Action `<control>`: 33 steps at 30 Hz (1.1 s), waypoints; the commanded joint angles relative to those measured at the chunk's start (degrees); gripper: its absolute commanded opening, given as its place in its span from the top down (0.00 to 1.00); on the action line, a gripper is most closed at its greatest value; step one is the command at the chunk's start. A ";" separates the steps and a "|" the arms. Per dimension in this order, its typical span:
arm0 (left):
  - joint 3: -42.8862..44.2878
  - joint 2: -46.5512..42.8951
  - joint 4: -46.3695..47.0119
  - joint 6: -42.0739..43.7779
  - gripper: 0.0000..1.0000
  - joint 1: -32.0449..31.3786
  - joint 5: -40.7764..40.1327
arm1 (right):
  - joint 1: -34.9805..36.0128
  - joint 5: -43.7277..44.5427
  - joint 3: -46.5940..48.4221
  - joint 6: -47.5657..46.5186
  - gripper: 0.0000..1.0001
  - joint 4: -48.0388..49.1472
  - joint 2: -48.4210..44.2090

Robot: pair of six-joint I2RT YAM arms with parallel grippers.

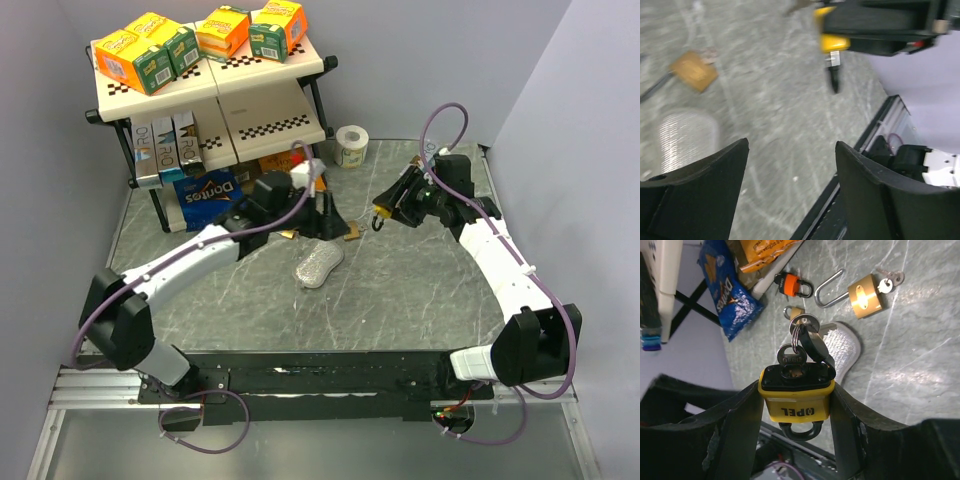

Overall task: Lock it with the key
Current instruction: Pick up the lock from the center of the board.

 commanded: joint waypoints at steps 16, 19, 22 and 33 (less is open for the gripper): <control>14.52 13.34 5.38 -5.07 0.46 -10.10 -8.61 | 2.96 -2.66 -0.24 6.62 1.00 4.19 -2.33; 14.61 13.86 5.38 -5.77 0.52 -10.10 -8.61 | 3.23 -2.83 -0.42 6.71 1.00 4.28 -2.42; 14.61 14.04 5.12 -6.04 0.60 -10.10 -8.78 | 3.23 -2.92 -0.51 6.88 1.00 4.19 -2.42; 12.06 13.78 4.77 -5.95 0.62 -10.10 -9.39 | 3.23 -2.57 -0.51 6.53 1.00 4.19 -2.33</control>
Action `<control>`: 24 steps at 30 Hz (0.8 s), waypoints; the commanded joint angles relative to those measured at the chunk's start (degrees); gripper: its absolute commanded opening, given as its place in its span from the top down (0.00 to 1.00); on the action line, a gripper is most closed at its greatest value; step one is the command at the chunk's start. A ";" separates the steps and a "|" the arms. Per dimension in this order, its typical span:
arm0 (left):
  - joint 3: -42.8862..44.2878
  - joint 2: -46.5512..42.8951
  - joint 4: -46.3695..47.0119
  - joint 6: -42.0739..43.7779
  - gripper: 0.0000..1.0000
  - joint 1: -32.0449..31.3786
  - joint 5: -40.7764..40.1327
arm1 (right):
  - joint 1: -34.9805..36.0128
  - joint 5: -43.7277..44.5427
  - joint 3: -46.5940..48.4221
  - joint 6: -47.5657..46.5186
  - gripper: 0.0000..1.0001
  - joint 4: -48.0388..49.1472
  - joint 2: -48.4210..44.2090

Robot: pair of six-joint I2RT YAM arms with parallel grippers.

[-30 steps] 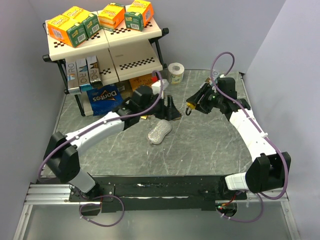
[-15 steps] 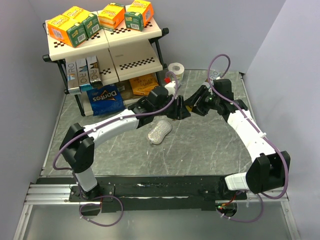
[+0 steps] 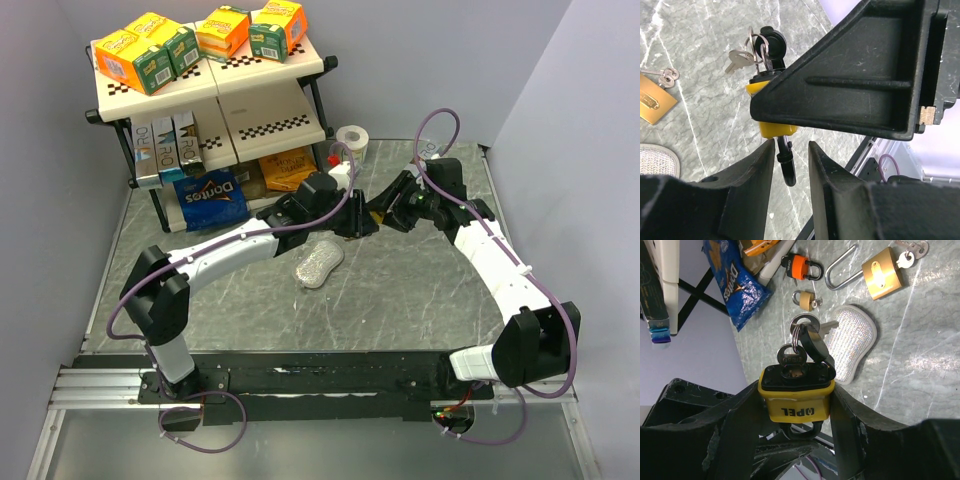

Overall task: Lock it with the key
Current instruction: Pick up the lock from the center of the board.

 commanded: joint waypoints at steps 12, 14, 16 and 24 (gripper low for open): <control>-1.80 -1.33 0.48 0.26 0.64 -0.24 -1.84 | 0.52 -1.06 0.56 1.07 1.00 3.58 -2.33; -1.89 -1.51 0.48 0.26 0.66 -0.24 -2.10 | 0.43 -1.15 0.56 1.15 1.00 3.58 -2.50; -1.54 -1.33 0.56 0.35 0.67 -0.24 -2.19 | 0.43 -1.15 0.47 1.24 1.00 3.66 -2.42; -0.40 -2.21 -0.05 2.01 0.99 -0.24 -1.31 | 0.43 -2.20 0.30 0.29 0.80 5.42 -2.07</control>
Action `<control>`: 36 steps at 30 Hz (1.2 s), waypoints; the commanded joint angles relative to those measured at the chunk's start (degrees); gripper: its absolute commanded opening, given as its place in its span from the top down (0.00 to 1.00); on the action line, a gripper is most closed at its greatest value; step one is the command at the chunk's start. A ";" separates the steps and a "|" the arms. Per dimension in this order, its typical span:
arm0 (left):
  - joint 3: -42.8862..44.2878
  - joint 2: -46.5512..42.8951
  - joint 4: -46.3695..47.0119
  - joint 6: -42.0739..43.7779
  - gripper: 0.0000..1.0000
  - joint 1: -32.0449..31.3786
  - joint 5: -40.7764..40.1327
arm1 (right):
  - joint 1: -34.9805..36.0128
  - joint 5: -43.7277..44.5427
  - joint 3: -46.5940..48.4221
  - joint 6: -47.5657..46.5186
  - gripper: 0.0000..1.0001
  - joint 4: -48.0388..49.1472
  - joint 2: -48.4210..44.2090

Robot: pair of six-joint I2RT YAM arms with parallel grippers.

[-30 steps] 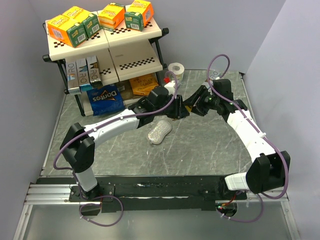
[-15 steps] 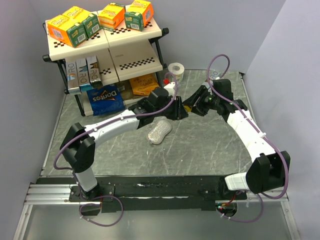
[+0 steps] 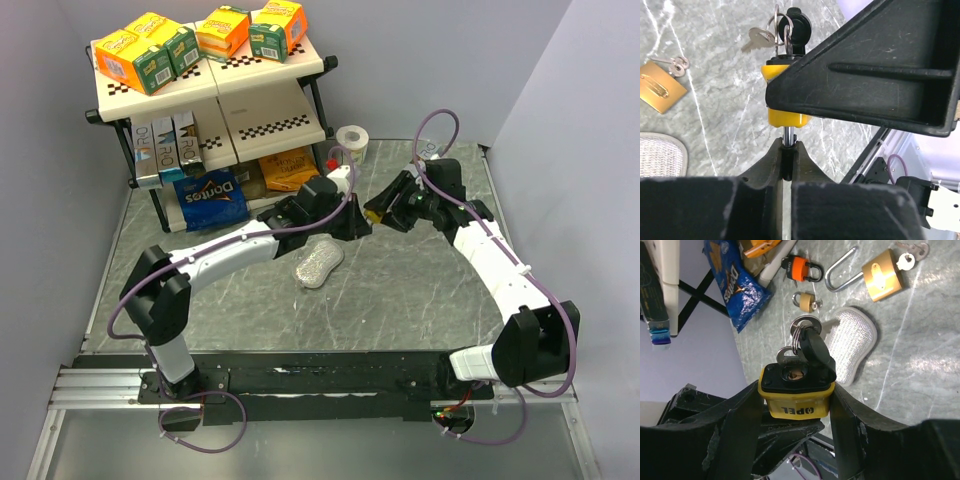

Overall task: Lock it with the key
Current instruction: Pick up the lock from the center of the board.

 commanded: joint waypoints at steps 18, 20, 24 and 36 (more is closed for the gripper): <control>-5.28 -21.45 -22.30 42.08 0.99 2.57 30.11 | -9.57 -37.03 2.34 -56.84 0.00 -8.44 -25.96; -4.85 -22.86 -26.59 48.12 0.99 2.57 33.37 | -9.57 -40.04 1.55 -67.09 0.00 -13.21 -27.72; 0.06 -22.34 -36.44 57.90 0.99 2.57 36.89 | -9.13 -43.83 -3.10 -77.52 0.00 -17.09 -34.04; 4.82 -18.73 -41.13 60.73 0.99 2.22 41.20 | 9.85 -37.25 -4.07 -81.49 0.00 -16.22 -29.40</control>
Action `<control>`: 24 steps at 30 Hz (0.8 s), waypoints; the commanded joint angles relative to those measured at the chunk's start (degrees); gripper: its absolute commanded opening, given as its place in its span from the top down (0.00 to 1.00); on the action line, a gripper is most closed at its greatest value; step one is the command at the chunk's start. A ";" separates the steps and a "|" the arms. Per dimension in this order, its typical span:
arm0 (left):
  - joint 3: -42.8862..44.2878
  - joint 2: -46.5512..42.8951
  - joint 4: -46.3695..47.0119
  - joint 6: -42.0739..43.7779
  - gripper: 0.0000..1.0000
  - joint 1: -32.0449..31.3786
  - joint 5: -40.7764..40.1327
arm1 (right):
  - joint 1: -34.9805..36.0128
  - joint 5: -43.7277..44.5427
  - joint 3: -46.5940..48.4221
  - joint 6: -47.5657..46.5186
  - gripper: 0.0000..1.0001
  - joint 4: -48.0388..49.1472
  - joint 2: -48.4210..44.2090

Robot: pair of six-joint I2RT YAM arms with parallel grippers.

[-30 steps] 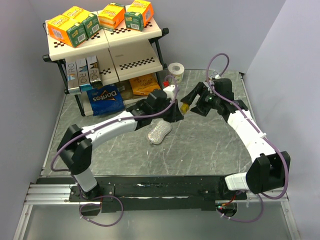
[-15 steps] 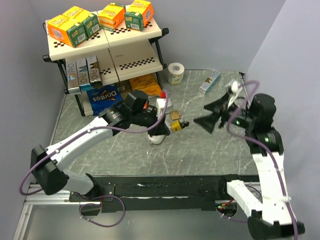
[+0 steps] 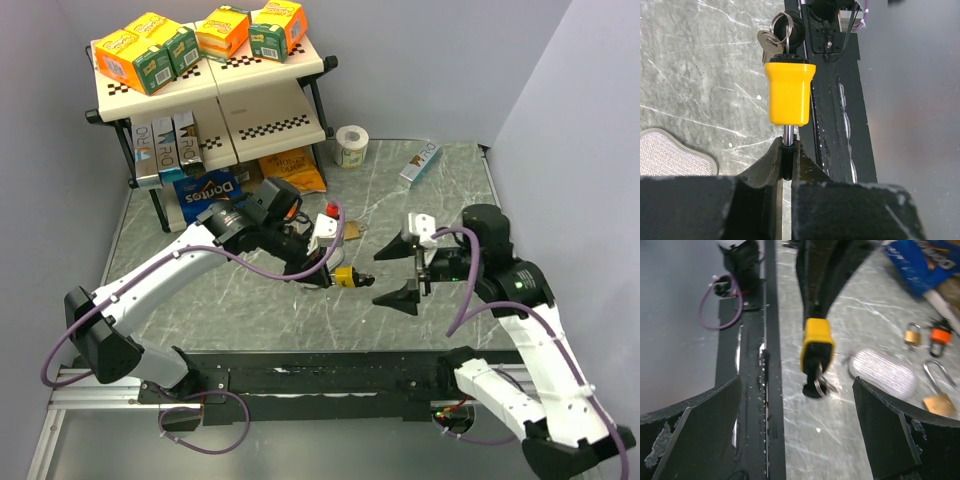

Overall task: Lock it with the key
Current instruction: Pick up the lock from the center of the board.

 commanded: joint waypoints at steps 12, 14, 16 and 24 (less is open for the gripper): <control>1.19 -2.04 4.33 -0.41 0.99 -0.78 5.38 | 11.83 6.33 -3.10 3.67 0.11 11.63 4.82; 1.28 -2.13 4.59 -0.67 0.99 -0.87 5.47 | 12.45 6.86 -3.10 3.76 0.14 12.07 5.44; 1.37 -2.13 4.68 -1.02 0.99 -0.87 5.73 | 13.24 8.53 -3.36 3.94 0.20 13.03 6.05; 1.46 -2.22 5.46 -2.25 0.99 -0.87 5.91 | 14.39 10.99 -3.19 3.50 0.47 13.47 7.20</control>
